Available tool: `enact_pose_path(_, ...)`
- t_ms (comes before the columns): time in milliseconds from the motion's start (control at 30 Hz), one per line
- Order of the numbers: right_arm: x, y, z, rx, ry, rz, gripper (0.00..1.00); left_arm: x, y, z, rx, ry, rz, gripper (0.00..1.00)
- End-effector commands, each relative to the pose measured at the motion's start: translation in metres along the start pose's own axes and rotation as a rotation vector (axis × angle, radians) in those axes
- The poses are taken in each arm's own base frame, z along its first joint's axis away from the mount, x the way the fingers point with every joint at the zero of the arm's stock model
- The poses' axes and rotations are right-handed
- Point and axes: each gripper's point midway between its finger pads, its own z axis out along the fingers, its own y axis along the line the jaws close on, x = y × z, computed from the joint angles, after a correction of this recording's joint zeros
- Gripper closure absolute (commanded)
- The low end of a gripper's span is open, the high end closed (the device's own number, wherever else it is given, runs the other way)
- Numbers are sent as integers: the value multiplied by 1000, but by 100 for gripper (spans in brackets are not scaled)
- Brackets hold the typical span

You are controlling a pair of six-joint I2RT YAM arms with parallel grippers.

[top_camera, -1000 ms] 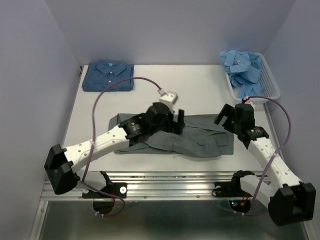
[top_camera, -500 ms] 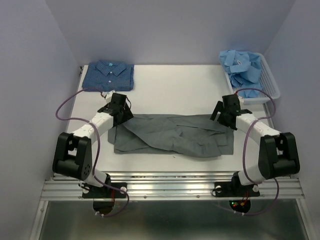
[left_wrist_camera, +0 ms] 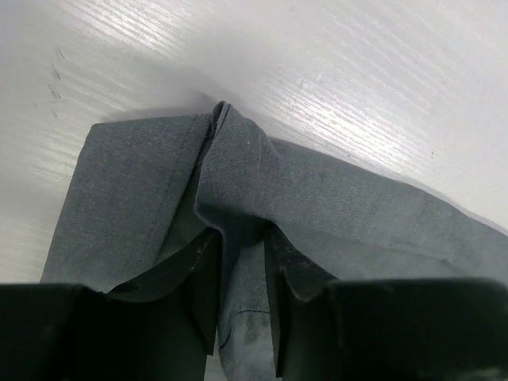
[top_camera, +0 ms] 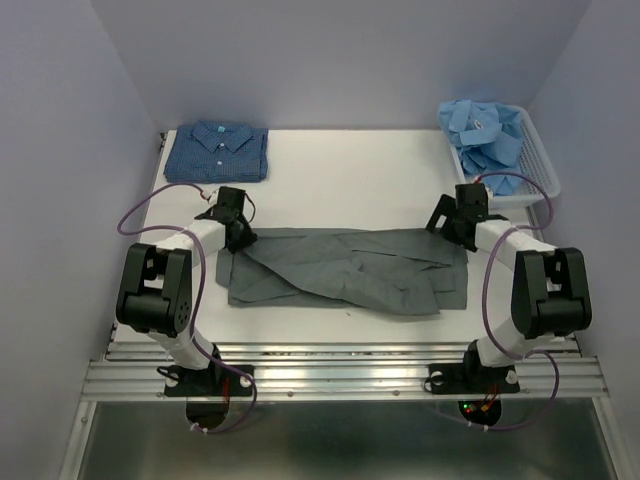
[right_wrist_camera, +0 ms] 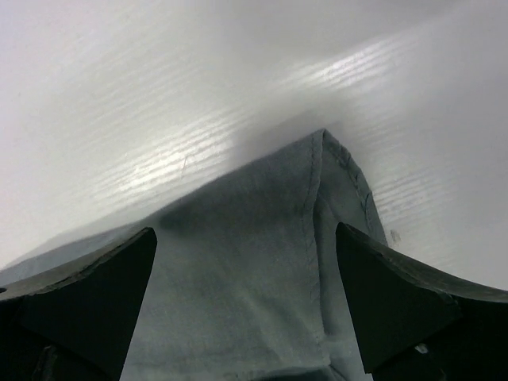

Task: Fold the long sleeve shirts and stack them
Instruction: Fold the shirt

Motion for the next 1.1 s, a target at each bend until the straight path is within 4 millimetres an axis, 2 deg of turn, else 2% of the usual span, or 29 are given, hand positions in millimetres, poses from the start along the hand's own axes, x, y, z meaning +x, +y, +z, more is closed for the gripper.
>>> enact_pose_path(0, 0, 17, -23, -146, -17, 75, 0, -23, -17, -9, 65, -49, -1, 64)
enact_pose_path(67, 13, 6, -28, -154, 5, 102, 0, -24, -17, -10, 66, -52, 0, 67)
enact_pose_path(133, 18, 2, -30, -159, 13, 119, 0, -25, -17, -9, 66, -50, 6, 67)
enact_pose_path(333, 29, 2, -31, -176, 37, 111, 0, -29, -16, -8, 63, -49, 17, 68)
enact_pose_path(500, 40, 23, -32, -291, 106, 133, 1, -27, -18, -3, 68, -34, 17, 68)
enact_pose_path(533, 43, 26, -31, -302, 119, 143, 5, -27, -19, -3, 72, -33, 17, 68)
enact_pose_path(600, 42, 23, -29, -285, 115, 146, 21, -28, -20, -4, 83, -38, 15, 69)
enact_pose_path(633, 38, 22, -29, -272, 101, 156, 36, -28, -21, -4, 85, -40, 13, 69)
enact_pose_path(667, 29, 21, -32, -263, 64, 160, 64, -29, -21, -5, 86, -42, 13, 69)
enact_pose_path(700, 17, 15, -33, -227, 11, 166, 73, -27, -20, -4, 85, -37, 13, 69)
enact_pose_path(733, 2, 14, -39, -222, -47, 162, 87, -29, -20, -5, 84, -43, 11, 69)
enact_pose_path(767, -18, 6, -40, -166, -118, 164, 93, -29, -19, -4, 80, -45, 10, 69)
enact_pose_path(800, -27, 4, -43, -150, -150, 162, 98, -30, -20, -5, 84, -48, 9, 69)
enact_pose_path(1000, -73, 7, -62, -135, -261, 72, 99, -35, -24, -7, 101, -54, -4, 69)
enact_pose_path(1067, -74, 11, -65, -149, -247, 56, 99, -37, -26, -9, 106, -62, -10, 69)
